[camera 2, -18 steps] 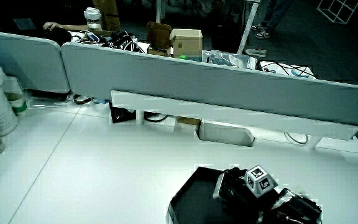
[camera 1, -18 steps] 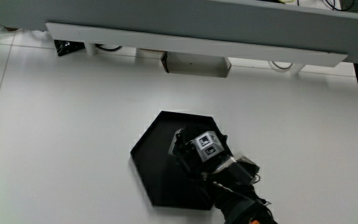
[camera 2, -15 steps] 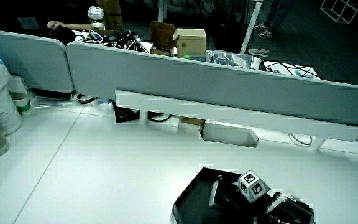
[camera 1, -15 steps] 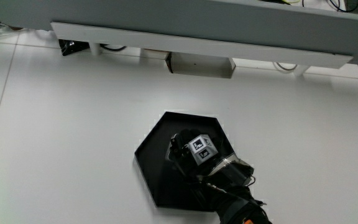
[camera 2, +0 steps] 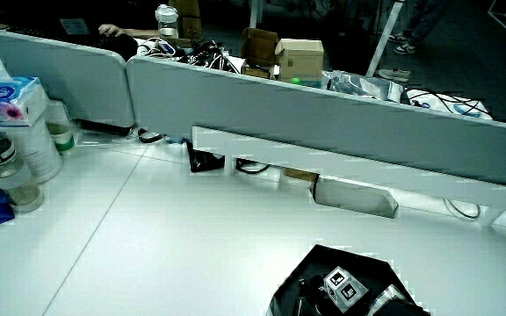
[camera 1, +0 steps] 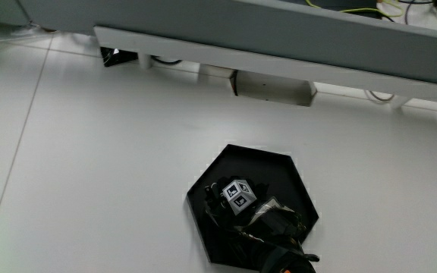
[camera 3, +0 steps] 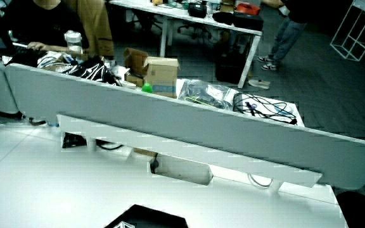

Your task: Place speaker into plate

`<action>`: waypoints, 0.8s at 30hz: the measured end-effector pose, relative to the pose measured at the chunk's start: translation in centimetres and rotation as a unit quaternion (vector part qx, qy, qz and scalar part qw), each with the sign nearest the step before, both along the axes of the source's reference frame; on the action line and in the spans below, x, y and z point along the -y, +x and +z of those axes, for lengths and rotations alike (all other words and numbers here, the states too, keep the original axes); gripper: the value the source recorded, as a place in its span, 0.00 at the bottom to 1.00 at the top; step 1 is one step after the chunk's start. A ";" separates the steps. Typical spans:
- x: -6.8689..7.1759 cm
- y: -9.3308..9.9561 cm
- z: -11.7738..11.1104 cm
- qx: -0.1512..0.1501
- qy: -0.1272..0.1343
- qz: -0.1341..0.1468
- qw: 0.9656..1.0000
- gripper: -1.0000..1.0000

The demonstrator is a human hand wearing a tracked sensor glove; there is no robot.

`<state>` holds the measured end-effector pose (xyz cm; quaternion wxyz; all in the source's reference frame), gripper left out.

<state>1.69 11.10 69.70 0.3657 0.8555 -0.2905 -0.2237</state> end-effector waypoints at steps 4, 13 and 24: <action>-0.2 0.2 0.3 -0.017 -0.010 0.004 1.000 0.50; 0.1 0.3 0.9 -0.043 -0.057 0.019 0.997 0.34; -0.6 4.2 -0.1 0.013 -0.076 0.058 0.995 0.05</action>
